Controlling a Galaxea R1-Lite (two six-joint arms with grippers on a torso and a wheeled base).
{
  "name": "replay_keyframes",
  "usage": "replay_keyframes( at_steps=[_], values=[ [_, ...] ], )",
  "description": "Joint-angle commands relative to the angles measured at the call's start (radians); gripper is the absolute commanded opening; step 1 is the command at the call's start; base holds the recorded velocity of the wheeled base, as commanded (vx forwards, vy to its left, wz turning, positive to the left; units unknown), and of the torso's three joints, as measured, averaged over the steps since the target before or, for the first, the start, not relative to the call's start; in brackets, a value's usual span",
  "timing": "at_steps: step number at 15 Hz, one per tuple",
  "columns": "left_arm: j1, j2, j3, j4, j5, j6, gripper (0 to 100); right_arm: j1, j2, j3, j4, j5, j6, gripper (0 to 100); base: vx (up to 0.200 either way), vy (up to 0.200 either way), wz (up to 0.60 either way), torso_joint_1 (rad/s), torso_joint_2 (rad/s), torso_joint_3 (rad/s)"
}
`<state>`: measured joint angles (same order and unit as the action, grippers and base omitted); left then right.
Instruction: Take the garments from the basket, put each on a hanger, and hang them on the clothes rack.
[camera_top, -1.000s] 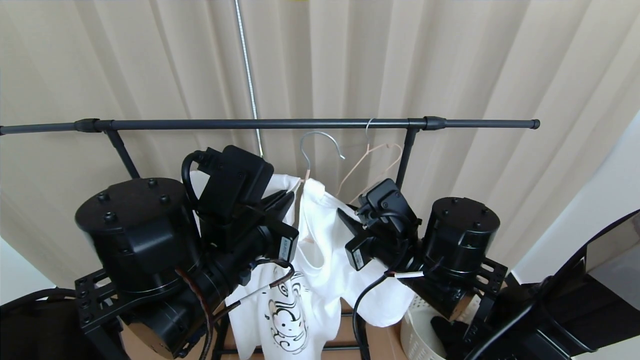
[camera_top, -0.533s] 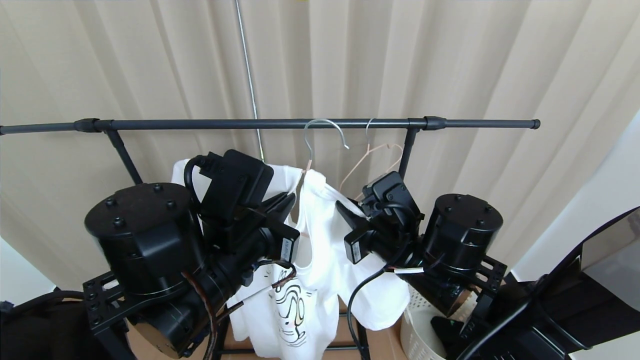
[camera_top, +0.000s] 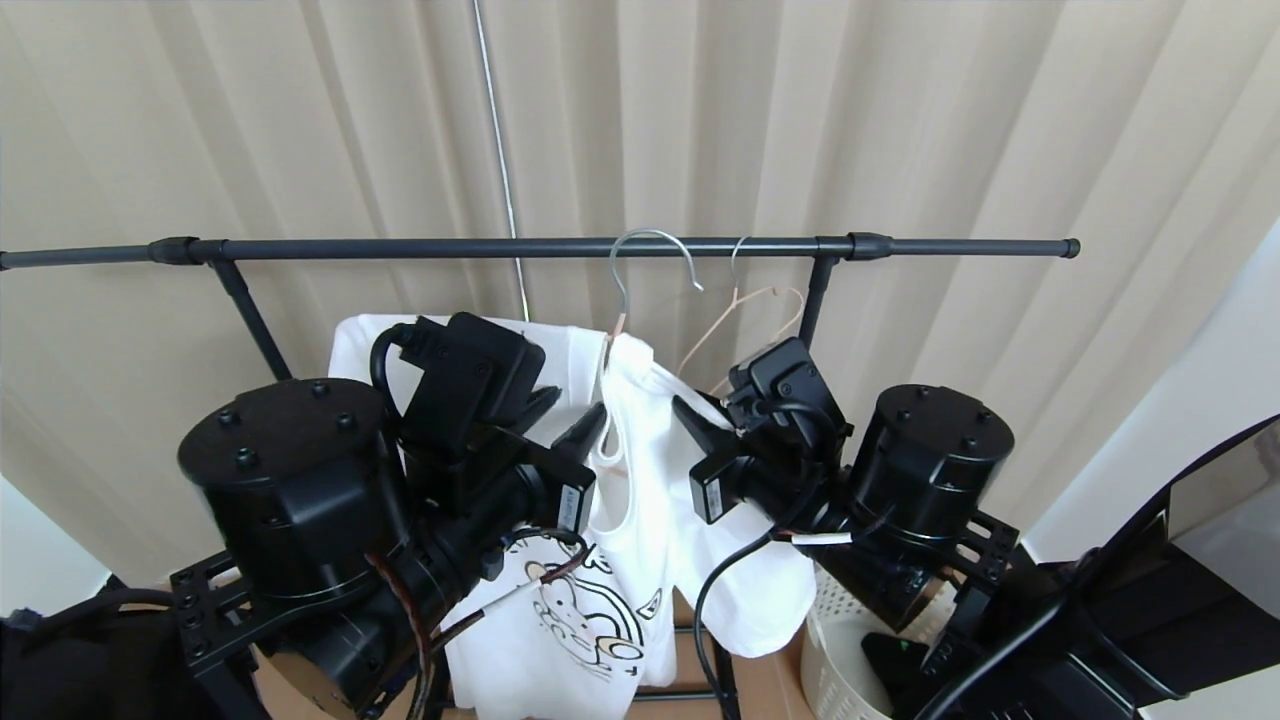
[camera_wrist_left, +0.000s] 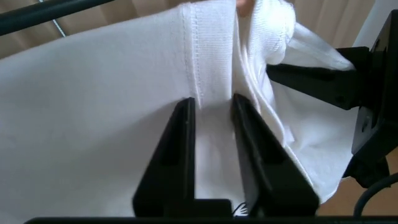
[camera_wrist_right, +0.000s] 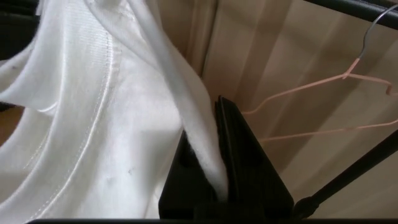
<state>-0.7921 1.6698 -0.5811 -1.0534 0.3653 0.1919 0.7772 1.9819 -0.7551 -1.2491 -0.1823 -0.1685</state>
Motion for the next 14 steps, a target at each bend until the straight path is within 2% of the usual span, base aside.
replay_keyframes(
  at_steps=[1, 3, 6, 8, 10, 12, 14],
  values=[
    [0.004, -0.001, 0.012, -0.011, -0.002, -0.002, 100, -0.001, -0.003, 0.0, 0.0, 0.0, 0.0, 0, 0.0, 0.0, 0.0, 0.0, 0.0, 0.0],
    [0.028, -0.031, 0.072, -0.045, -0.036, 0.003, 100, -0.018, -0.005, 0.0, 0.0, 0.0, -0.002, 0, 0.0, 0.0, 0.0, 0.0, 0.0, 0.0],
    [0.07, -0.183, 0.158, -0.048, -0.171, 0.003, 100, -0.073, -0.009, -0.012, 0.002, 0.004, 0.0, 0, 0.0, 0.0, 0.0, 0.0, 0.0, 0.0],
    [0.105, -0.219, 0.173, -0.046, -0.171, 0.001, 100, -0.105, -0.029, -0.006, 0.002, 0.05, 0.0, 0, 0.0, 0.0, 0.0, 0.0, 0.0, 0.0],
    [0.228, -0.231, 0.182, -0.04, -0.172, -0.005, 100, -0.174, -0.071, 0.011, 0.004, 0.129, 0.0, 0, 0.0, 0.0, 0.0, 0.0, 0.0, 0.0],
    [0.312, -0.225, 0.19, -0.04, -0.174, -0.008, 100, -0.227, -0.089, 0.036, 0.004, 0.201, -0.002, 0, 0.0, 0.0, 0.0, 0.0, 0.0, 0.0],
    [0.375, -0.193, 0.188, -0.04, -0.177, -0.026, 100, -0.296, -0.12, 0.072, 0.004, 0.323, -0.002, 0, 0.0, 0.0, 0.0, 0.0, 0.0, 0.0]
  ],
)
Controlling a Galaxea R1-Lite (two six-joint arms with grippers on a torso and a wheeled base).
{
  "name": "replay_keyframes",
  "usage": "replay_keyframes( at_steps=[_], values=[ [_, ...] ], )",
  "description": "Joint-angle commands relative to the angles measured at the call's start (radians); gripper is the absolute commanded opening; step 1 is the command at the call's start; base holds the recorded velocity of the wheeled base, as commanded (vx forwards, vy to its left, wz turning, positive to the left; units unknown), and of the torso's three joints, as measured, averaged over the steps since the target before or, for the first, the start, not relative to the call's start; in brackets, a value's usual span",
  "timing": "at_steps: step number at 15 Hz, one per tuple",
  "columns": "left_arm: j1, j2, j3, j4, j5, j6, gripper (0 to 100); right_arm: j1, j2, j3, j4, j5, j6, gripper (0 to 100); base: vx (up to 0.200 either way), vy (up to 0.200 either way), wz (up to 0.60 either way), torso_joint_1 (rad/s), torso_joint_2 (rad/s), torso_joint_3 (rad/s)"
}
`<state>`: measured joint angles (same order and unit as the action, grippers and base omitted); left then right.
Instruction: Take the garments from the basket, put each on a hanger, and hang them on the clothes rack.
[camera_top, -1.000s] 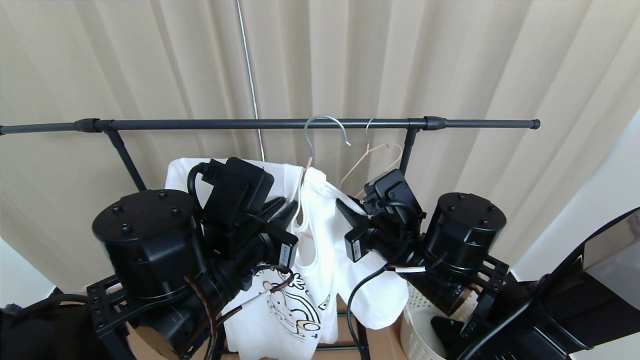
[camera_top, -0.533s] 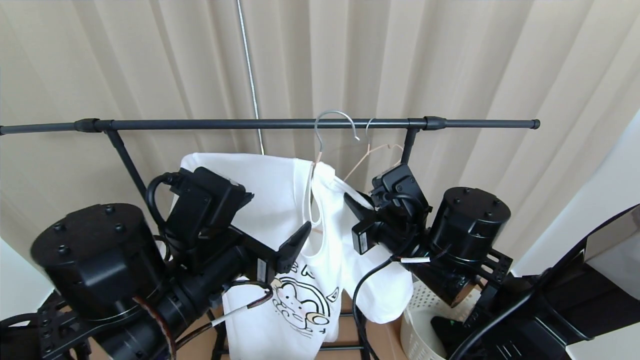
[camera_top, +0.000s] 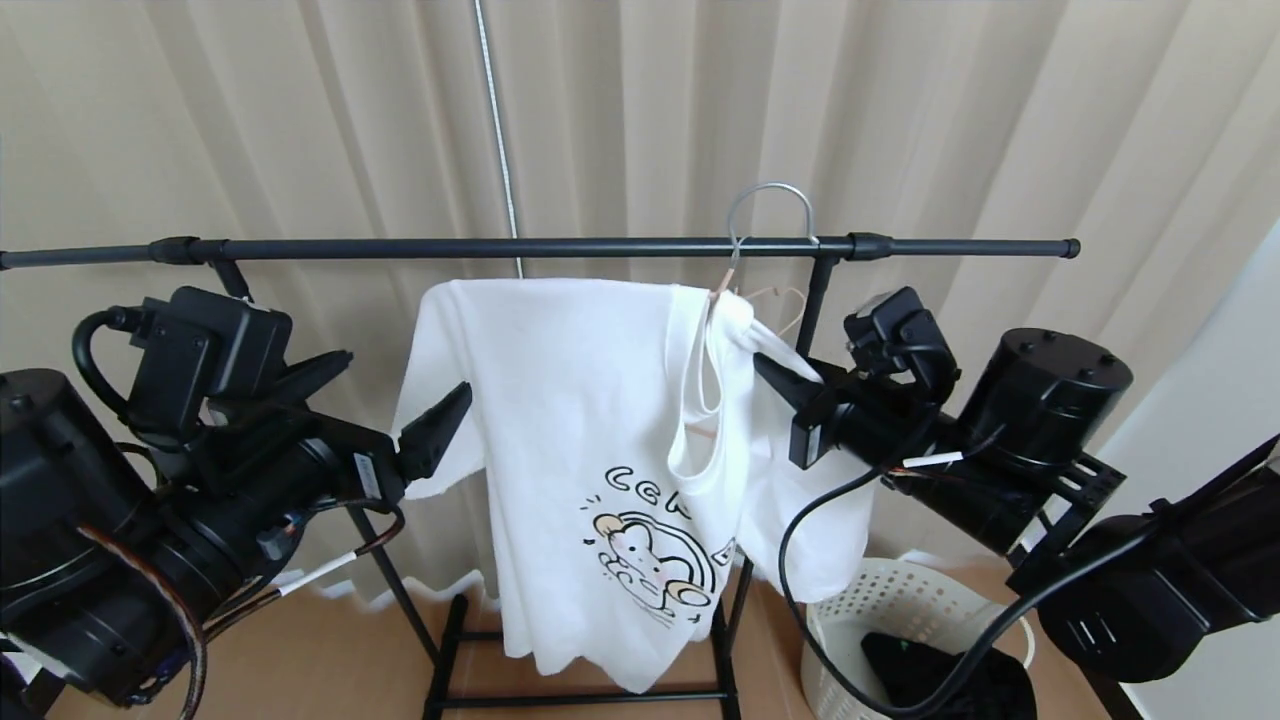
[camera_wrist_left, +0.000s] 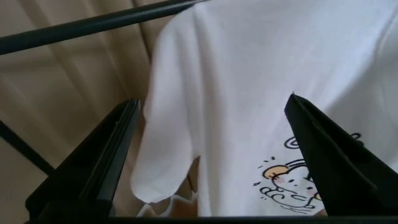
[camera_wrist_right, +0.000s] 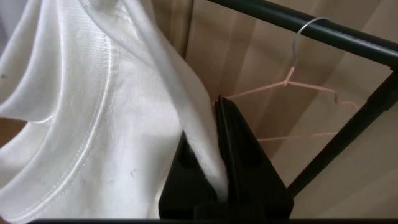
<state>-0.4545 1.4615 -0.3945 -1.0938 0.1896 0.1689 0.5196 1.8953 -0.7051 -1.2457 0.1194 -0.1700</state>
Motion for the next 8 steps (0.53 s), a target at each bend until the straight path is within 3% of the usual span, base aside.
replay_keyframes(
  at_steps=[1, 4, 8],
  values=[
    [0.043, 0.026, 0.005, 0.0, -0.001, -0.006, 100, -0.061, -0.042, 0.036, 0.0, 0.065, -0.005, 0, 0.0, 0.0, 0.0, 0.0, 0.0, 0.0],
    [0.045, 0.069, 0.013, 0.0, -0.002, -0.034, 100, -0.11, -0.053, 0.05, 0.0, 0.138, -0.006, 0, 0.0, 0.0, 0.0, 0.0, 0.0, 0.0],
    [0.043, 0.123, 0.008, -0.001, -0.002, -0.035, 100, -0.116, -0.056, 0.053, 0.0, 0.151, -0.008, 0, 0.0, 0.0, 0.0, 0.0, 0.0, 0.0]
  ],
)
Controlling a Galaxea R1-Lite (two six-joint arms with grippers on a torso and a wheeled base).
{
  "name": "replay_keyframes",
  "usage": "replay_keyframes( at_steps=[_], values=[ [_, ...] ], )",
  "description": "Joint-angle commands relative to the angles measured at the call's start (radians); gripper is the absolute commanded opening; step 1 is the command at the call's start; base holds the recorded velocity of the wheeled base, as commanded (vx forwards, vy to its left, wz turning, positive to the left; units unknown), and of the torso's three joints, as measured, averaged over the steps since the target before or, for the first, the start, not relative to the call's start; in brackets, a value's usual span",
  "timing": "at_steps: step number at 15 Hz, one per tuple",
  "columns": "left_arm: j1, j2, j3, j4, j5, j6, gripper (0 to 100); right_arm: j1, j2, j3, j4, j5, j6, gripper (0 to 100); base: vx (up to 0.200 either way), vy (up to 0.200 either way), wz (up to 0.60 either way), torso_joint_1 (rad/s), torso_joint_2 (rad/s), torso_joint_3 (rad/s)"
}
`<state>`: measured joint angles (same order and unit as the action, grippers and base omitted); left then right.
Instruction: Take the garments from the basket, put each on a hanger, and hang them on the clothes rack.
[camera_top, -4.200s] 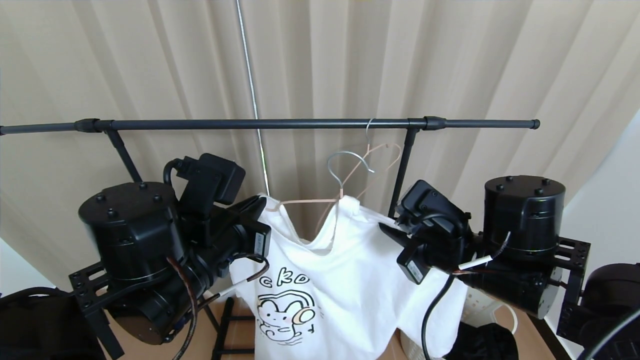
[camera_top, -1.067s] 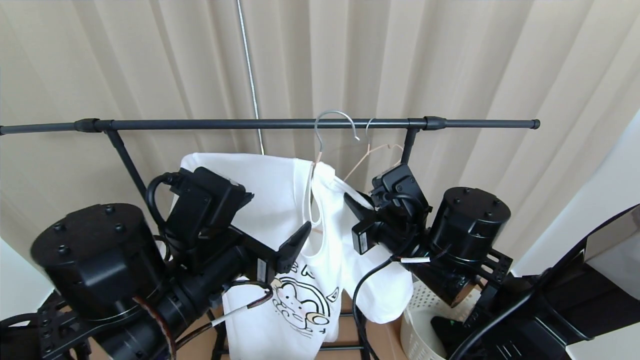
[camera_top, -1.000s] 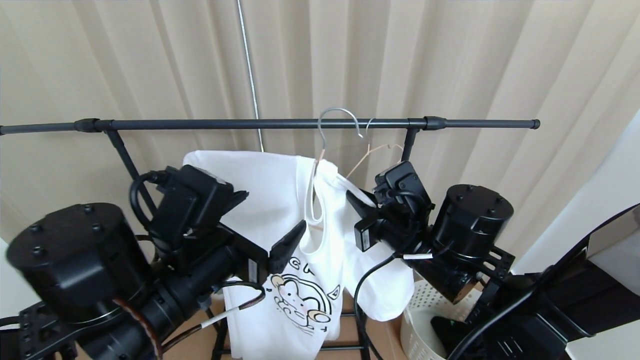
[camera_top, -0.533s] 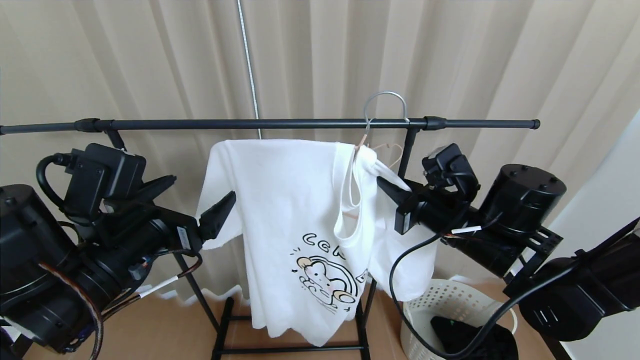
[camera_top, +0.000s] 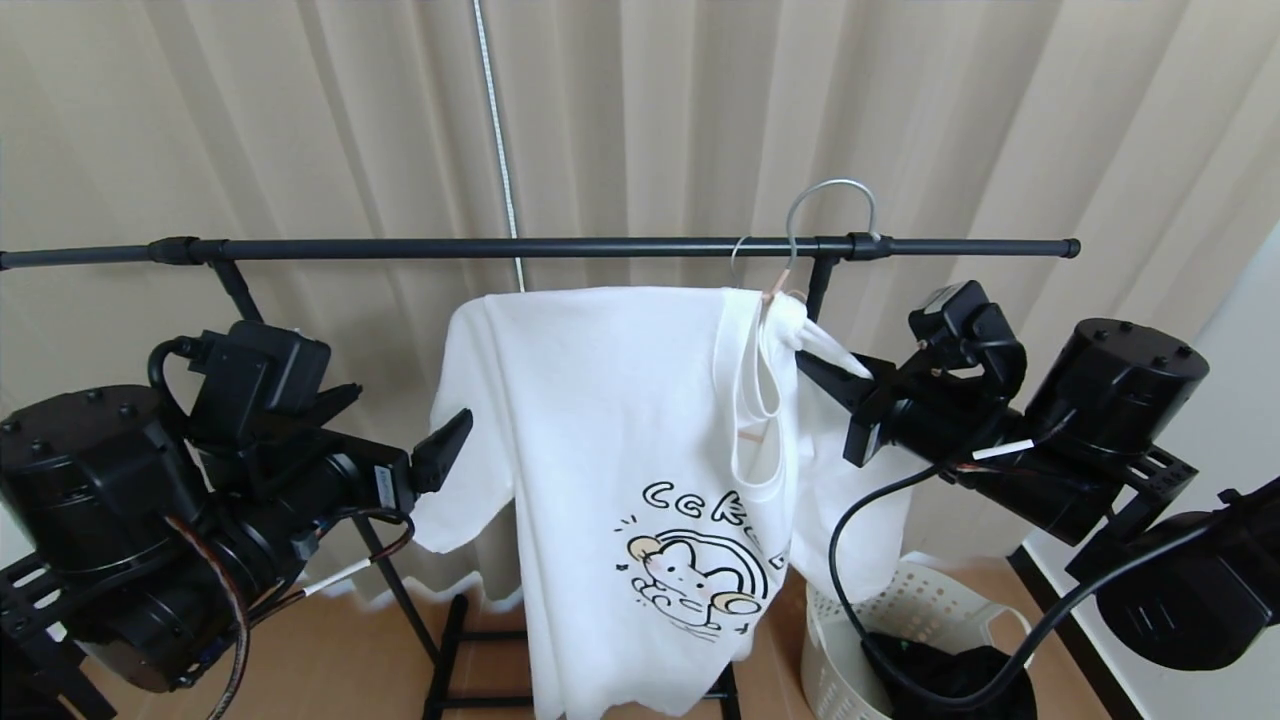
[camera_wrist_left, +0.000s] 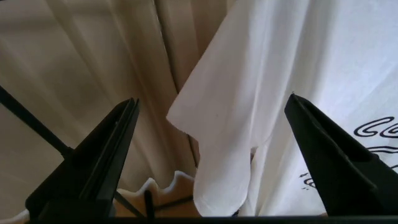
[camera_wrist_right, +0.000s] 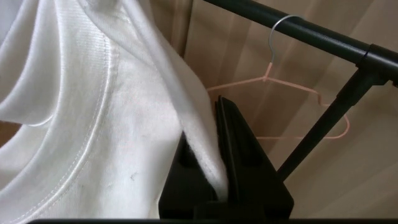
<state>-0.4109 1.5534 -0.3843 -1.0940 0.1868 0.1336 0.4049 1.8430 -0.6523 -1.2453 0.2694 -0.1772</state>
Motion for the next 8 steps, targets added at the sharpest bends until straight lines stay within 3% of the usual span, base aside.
replay_keyframes(
  at_steps=[1, 8],
  values=[
    [-0.002, 0.04, -0.004, -0.001, 0.0, -0.006, 100, -0.001, -0.004, 0.007, 0.0, -0.001, -0.001, 0, 0.0, 0.0, 0.0, 0.0, 0.0, 0.0],
    [-0.003, 0.079, -0.005, -0.001, 0.005, -0.057, 100, 0.005, -0.028, 0.026, -0.002, 0.001, -0.001, 0, 0.0, 0.0, 0.0, 0.0, 0.0, 0.0]
  ],
)
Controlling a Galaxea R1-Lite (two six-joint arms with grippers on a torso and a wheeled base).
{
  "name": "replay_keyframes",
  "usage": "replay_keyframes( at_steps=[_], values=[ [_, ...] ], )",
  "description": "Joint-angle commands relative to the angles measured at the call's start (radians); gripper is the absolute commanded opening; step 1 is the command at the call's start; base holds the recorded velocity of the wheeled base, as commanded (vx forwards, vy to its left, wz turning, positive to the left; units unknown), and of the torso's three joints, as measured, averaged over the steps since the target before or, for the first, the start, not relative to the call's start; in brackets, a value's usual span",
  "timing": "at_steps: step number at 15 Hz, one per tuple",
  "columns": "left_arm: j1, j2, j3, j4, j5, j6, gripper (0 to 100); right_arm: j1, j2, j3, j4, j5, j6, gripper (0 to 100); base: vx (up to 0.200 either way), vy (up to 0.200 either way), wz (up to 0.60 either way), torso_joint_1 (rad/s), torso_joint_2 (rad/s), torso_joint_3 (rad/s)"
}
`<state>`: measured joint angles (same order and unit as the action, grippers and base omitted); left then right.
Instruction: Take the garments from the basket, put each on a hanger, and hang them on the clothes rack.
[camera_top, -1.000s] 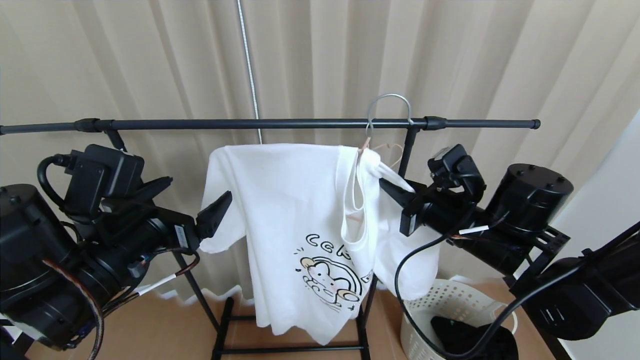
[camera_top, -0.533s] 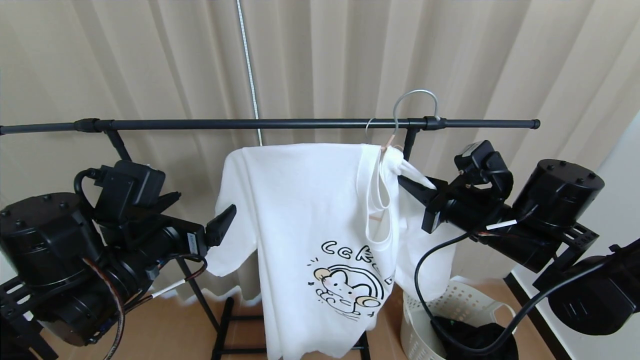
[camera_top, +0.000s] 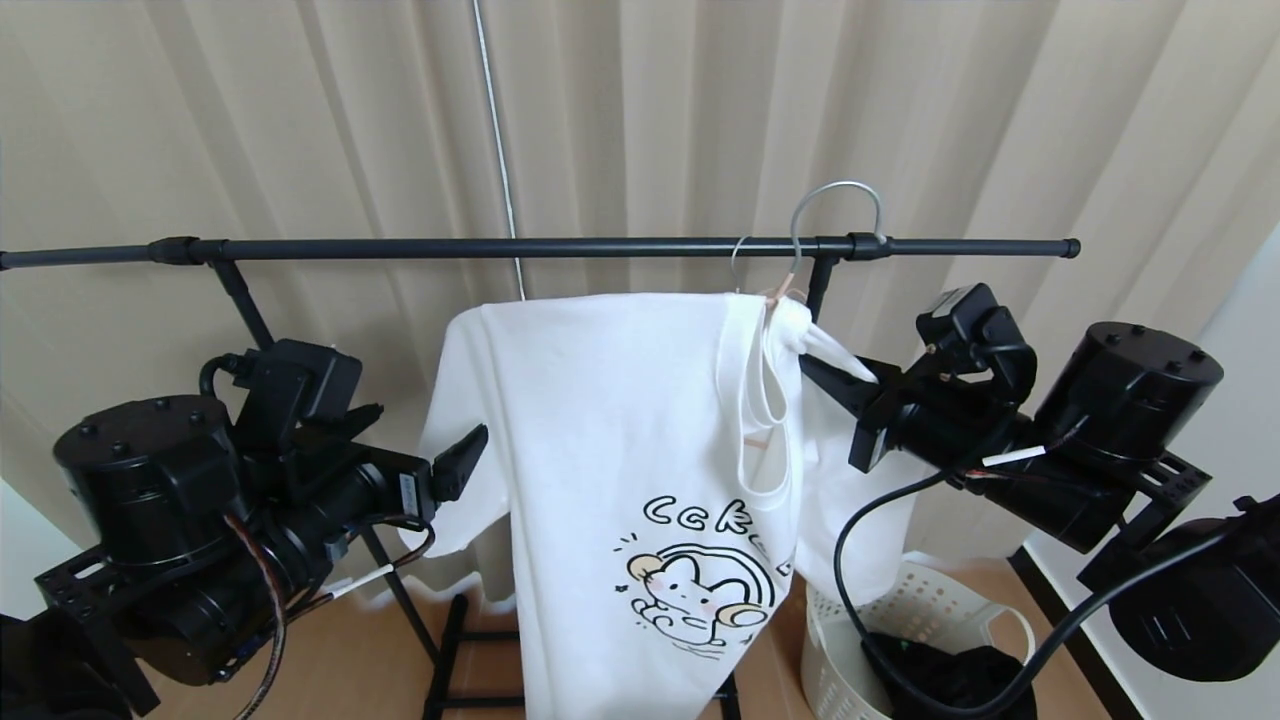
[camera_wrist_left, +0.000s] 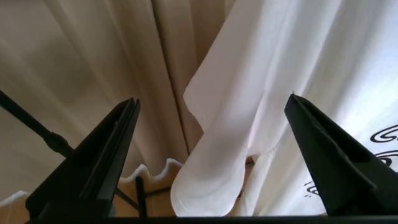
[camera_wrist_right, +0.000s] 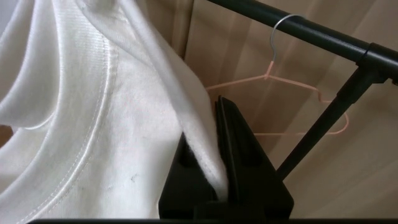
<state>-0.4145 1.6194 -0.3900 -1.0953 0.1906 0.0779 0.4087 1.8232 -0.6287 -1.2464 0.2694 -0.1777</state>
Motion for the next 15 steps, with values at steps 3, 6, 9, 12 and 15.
replay_keyframes(
  at_steps=[3, 6, 9, 12, 15],
  values=[
    [0.003, 0.011, 0.007, -0.001, 0.007, -0.009, 0, 0.001, -0.008, 0.003, -0.001, 0.001, 0.0, 0, 0.0, 0.0, 0.0, 0.0, 0.0, 0.0],
    [0.016, 0.007, 0.017, -0.003, 0.009, -0.035, 0, 0.001, -0.01, 0.003, -0.001, 0.001, 0.0, 0, 0.0, 0.0, 0.0, 0.0, 0.0, 0.0],
    [0.048, 0.007, 0.045, -0.006, 0.007, -0.049, 0, 0.001, -0.012, 0.001, -0.001, 0.001, 0.0, 0, 0.0, 0.0, 0.0, 0.0, 0.0, 0.0],
    [0.062, 0.007, 0.068, -0.006, 0.007, -0.084, 0, -0.001, -0.012, -0.002, -0.001, 0.001, 0.0, 0, 0.0, 0.0, 0.0, 0.0, 0.0, 0.0],
    [0.072, 0.008, 0.088, -0.006, 0.007, -0.122, 0, -0.004, -0.012, -0.006, 0.001, 0.001, 0.0, 0, 0.0, 0.0, 0.0, 0.0, 0.0, 0.0]
  ],
)
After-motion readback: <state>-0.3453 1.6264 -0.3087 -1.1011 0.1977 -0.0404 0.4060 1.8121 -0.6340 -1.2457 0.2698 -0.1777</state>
